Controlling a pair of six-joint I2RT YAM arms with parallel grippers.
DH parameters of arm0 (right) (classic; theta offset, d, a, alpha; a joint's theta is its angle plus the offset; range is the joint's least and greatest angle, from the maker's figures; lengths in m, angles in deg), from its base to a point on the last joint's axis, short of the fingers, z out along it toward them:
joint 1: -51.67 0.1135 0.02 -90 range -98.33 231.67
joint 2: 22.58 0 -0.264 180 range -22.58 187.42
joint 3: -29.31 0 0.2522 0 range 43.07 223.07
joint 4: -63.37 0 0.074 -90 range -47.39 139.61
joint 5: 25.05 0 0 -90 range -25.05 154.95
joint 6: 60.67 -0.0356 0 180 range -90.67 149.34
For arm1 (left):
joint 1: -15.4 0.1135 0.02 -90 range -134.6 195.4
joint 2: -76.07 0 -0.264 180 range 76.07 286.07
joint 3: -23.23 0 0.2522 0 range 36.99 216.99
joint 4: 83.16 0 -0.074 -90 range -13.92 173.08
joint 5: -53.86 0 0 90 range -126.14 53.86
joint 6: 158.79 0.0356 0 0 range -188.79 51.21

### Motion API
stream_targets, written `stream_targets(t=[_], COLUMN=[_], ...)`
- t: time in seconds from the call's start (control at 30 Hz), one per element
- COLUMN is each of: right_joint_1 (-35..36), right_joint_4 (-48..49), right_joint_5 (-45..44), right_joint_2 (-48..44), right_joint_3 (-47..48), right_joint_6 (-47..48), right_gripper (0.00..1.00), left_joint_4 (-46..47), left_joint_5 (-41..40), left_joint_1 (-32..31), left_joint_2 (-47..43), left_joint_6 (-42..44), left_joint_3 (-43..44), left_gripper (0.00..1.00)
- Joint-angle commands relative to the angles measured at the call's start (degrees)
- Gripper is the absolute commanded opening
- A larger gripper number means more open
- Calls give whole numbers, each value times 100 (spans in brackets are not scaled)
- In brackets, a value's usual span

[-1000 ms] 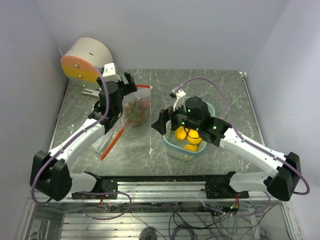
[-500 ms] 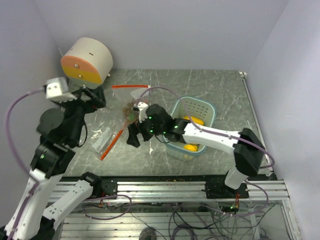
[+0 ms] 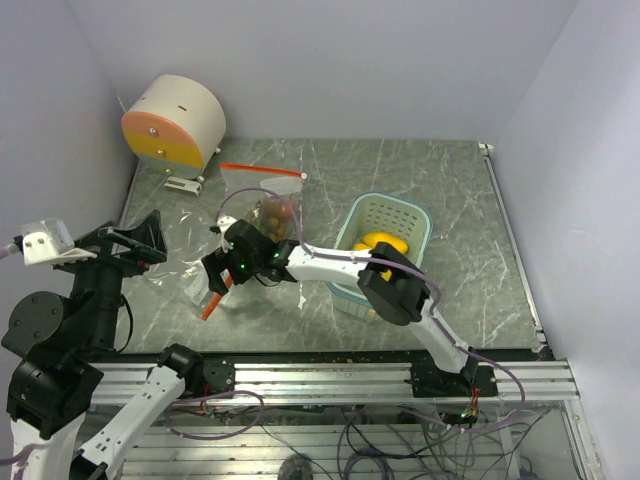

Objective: Place the food in the zip-top bag and seal the zipper
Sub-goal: Move the zipper food storage bag to the center of the board.

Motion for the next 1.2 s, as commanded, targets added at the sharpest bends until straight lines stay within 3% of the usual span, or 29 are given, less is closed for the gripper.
stream_targets(t=[0.0, 0.13, 0.5, 0.8, 0.83, 0.87, 0.9, 1.17], right_joint_1=[6, 63, 286, 281, 280, 284, 285, 292], right_joint_4=[156, 619, -231, 55, 121, 201, 273, 501], right_joint_5=[-733, -1321, -3200, -3175, -3133, -3108, -3072, -3112], right_joint_2=[401, 684, 1677, 1155, 1000, 843, 639, -1479], right_joint_3=[508, 495, 1429, 405, 219, 40, -167, -1770], right_joint_6=[64, 306, 329, 387, 403, 426, 460, 613], right_gripper=[100, 100, 98, 36, 25, 4, 0, 0], left_joint_4=[-247, -316, -222, -306, -308, -314, -327, -319], left_joint_5=[-16, 133, 337, 353, 358, 360, 368, 594], left_joint_1=[36, 36, 36, 36, 36, 36, 36, 36], left_joint_2=[-77, -80, -158, -174, -182, -178, -185, -184], left_joint_6=[171, 194, 186, 162, 154, 151, 146, 40], left_joint_3=[91, 74, -89, -41, -38, -36, -28, -90], left_gripper=[100, 100, 99, 98, 98, 98, 98, 93])
